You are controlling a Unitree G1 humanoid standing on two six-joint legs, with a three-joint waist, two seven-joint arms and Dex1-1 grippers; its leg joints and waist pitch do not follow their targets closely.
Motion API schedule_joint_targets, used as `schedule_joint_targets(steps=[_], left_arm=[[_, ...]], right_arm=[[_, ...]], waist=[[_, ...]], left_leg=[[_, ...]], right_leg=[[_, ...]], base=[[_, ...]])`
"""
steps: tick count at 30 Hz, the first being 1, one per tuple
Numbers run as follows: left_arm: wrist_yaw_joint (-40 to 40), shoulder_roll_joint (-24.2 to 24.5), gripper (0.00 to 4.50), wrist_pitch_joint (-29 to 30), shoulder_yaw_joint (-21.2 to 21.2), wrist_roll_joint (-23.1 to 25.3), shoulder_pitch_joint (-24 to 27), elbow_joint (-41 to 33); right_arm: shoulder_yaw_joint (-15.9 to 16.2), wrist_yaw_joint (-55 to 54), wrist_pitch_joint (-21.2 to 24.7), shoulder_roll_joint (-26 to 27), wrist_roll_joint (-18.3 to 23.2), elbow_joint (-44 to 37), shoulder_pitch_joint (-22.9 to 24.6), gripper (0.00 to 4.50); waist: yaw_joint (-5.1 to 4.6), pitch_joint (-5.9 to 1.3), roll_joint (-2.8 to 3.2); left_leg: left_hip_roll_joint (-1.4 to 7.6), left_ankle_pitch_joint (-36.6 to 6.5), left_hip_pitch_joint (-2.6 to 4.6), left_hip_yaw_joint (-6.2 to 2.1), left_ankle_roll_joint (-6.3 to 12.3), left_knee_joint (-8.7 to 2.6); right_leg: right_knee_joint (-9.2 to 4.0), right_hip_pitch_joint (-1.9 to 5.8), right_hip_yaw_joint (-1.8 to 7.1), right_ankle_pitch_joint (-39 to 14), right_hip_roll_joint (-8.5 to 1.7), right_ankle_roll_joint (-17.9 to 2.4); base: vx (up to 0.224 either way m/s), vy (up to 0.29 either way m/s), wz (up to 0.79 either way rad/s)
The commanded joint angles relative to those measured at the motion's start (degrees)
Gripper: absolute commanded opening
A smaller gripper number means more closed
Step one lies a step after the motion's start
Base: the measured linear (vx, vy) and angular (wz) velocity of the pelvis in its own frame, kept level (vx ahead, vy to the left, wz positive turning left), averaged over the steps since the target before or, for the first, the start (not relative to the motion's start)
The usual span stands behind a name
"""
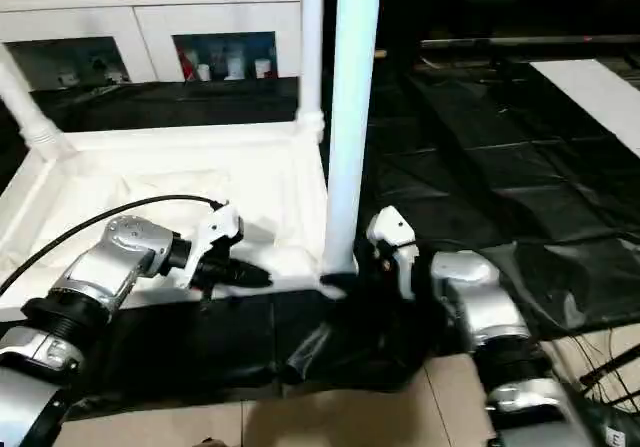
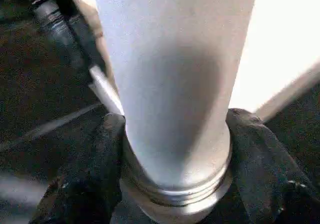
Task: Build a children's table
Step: Rotate leg to tighten
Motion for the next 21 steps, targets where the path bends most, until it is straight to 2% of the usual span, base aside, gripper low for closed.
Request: schedule_joint_targets(steps=[1,2,4,5,6,10,11,12,14,16,19,20,21], left_arm=[[6.8,-3.9,0.00,0.1,-0.3,1.7,-0.9,3.7],[9.3,-5.2,0.00,-0.1,-0.1,2.1,-1.4,4.9],[11.0,-6.0,0.00,-0.2,0.0,2.3,-1.7,5.7],[12.1,-6.7,0.00,-0.3,0.3,2.2,-2.0,6.1],[16.0,-8.5,0.00,-0.7,0.9,2.3,-3.1,7.5],[20.2,-10.6,0.00,-1.4,1.7,2.4,-4.3,9.1],[21.8,-11.8,0.00,-2.1,1.9,2.5,-5.0,10.0],[22.0,-12.1,0.00,-2.3,1.9,2.5,-5.2,10.4],[22.5,-12.7,0.00,-2.9,2.1,3.0,-5.6,11.3],[22.7,-13.0,0.00,-3.2,2.2,3.2,-5.7,11.9],[22.8,-13.0,0.00,-3.4,2.0,3.2,-5.8,12.2],[22.2,-12.9,0.00,-3.9,1.7,3.3,-5.7,12.5],[22.2,-12.9,0.00,-3.9,1.7,3.3,-5.7,12.5]], right_arm=[[-2.6,-14.6,1.6,6.4,0.5,2.6,-0.9,2.69],[-3.9,-19.8,2.1,8.7,0.6,3.4,-1.0,2.69],[-4.7,-22.9,2.4,10.1,0.7,3.8,-1.2,2.68],[-5.0,-24.3,2.5,10.9,0.8,4.2,-1.4,2.68],[-5.5,-28.9,1.9,13.1,0.1,5.6,-2.5,2.68],[-5.2,-34.1,0.4,15.0,-1.8,7.4,-4.0,2.68],[-4.9,-37.0,-1.3,16.4,-3.2,8.2,-4.7,2.68],[-4.9,-38.0,-2.2,16.8,-3.8,8.3,-4.8,2.68],[-5.8,-39.2,-4.2,18.0,-3.7,8.4,-4.7,2.67],[-5.9,-40.8,-5.6,18.3,-4.0,8.3,-4.6,2.67],[-6.2,-40.7,-6.2,18.7,-3.6,8.3,-4.7,2.67],[-7.5,-39.8,-7.7,19.2,-2.1,7.8,-4.7,3.02],[-7.5,-39.8,-7.7,19.2,-2.1,7.8,-4.7,3.02]], waist=[[-0.31,-3.07,-0.20],[-0.70,-2.94,-0.16],[-0.95,-2.89,-0.26],[-1.21,-2.69,-0.19],[-1.50,-2.76,-0.06],[-1.71,-2.81,-0.12],[-1.68,-2.94,-0.31],[-1.72,-2.92,-0.18],[-1.60,-3.05,-0.34],[-1.48,-3.18,-0.28],[-1.33,-3.27,-0.33],[-1.30,-3.25,-0.38],[-1.23,-3.33,-0.40]], left_leg=[[1.86,-15.6,1.08,-1.03,1.32,-4.76],[1.80,-17.7,1.30,-1.26,-0.04,-5.05],[1.73,-19.6,1.50,-1.47,-0.67,-5.22],[1.74,-21.4,1.76,-1.41,-0.84,-5.30],[1.68,-22.9,1.70,-1.60,-1.00,-5.38],[1.59,-23.0,1.79,-1.52,-1.10,-5.40],[1.59,-22.2,1.68,-1.47,-0.77,-5.35],[1.58,-22.0,1.72,-1.42,-0.74,-5.36],[1.56,-20.7,1.55,-1.36,-0.28,-5.33],[1.60,-18.5,1.34,-1.24,0.57,-5.24],[1.58,-16.7,1.39,-1.01,1.68,-5.06],[1.58,-16.5,1.34,-1.00,1.93,-5.07],[1.56,-15.8,1.28,-0.97,2.20,-4.99]], right_leg=[[-4.27,2.43,1.56,-16.9,-2.81,-12.3],[-4.60,2.33,1.48,-20.4,-2.85,-11.2],[-4.87,2.39,1.39,-23.1,-2.91,-10.1],[-5.19,2.01,1.51,-24.2,-2.79,-9.7],[-5.27,2.14,1.52,-25.0,-2.83,-9.3],[-5.38,1.96,1.60,-23.8,-2.71,-9.3],[-5.37,2.01,1.67,-22.6,-2.77,-9.4],[-5.30,1.90,1.72,-22.1,-2.73,-9.6],[-5.18,2.15,1.78,-20.4,-2.76,-9.7],[-4.78,2.38,1.82,-16.5,-2.71,-10.5],[-4.52,2.53,1.84,-13.3,-2.65,-11.6],[-4.51,2.58,1.84,-13.0,-2.65,-11.7],[-4.43,2.69,1.86,-12.5,-2.73,-11.8]], base=[[0.000,0.000,0.00],[0.000,0.000,0.00],[0.000,0.000,0.00],[0.000,0.000,0.00],[0.000,0.000,0.00],[0.000,0.000,0.00],[0.000,0.000,0.00],[0.000,0.000,0.00],[0.000,0.000,0.00],[0.000,0.000,0.00],[0.000,0.000,0.00],[0.000,0.000,0.00],[0.000,0.000,0.00]])
